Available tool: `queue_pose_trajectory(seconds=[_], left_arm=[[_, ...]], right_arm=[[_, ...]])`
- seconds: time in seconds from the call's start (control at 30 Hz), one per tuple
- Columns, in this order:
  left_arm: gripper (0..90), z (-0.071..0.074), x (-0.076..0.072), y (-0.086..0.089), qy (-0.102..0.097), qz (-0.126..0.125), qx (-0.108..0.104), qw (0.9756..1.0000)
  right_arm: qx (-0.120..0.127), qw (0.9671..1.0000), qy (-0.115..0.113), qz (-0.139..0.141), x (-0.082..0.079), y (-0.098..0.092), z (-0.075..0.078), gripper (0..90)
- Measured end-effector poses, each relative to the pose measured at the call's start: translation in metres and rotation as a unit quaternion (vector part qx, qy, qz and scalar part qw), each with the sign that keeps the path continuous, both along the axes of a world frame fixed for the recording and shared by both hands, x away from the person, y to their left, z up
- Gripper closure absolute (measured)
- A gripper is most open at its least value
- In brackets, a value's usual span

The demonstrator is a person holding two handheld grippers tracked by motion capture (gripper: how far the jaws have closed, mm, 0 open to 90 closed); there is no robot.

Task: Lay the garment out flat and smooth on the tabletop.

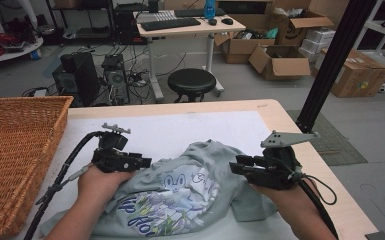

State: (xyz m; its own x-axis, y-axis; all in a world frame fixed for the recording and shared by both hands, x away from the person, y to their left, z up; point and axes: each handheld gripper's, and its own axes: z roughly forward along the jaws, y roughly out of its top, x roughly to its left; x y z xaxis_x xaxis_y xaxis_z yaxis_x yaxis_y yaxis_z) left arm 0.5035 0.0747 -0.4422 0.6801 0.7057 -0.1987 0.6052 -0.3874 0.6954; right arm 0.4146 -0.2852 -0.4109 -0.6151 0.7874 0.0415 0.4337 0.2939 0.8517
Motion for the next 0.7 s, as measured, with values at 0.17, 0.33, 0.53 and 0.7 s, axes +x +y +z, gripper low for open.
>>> queue_pose_trajectory(seconds=[0.17,0.33,0.53,0.7], left_arm=[[67.2,0.001,-0.016,-0.010,-0.029,-0.035,0.037,0.9983],[85.8,0.002,-0.019,-0.014,-0.028,-0.048,0.038,0.9977],[87.8,0.007,-0.016,-0.004,-0.028,-0.042,0.039,0.9980],[87.9,0.027,-0.003,0.026,-0.064,0.016,0.022,0.9976]], right_arm=[[-0.014,0.9993,0.004,-0.034,0.022,-0.007,-0.006,56.2],[-0.042,0.9970,0.023,-0.061,0.043,-0.009,-0.014,49.5],[-0.055,0.9932,0.083,-0.060,0.059,-0.010,-0.034,64.5],[-0.059,0.9947,0.076,-0.036,0.064,-0.008,-0.029,84.4]])
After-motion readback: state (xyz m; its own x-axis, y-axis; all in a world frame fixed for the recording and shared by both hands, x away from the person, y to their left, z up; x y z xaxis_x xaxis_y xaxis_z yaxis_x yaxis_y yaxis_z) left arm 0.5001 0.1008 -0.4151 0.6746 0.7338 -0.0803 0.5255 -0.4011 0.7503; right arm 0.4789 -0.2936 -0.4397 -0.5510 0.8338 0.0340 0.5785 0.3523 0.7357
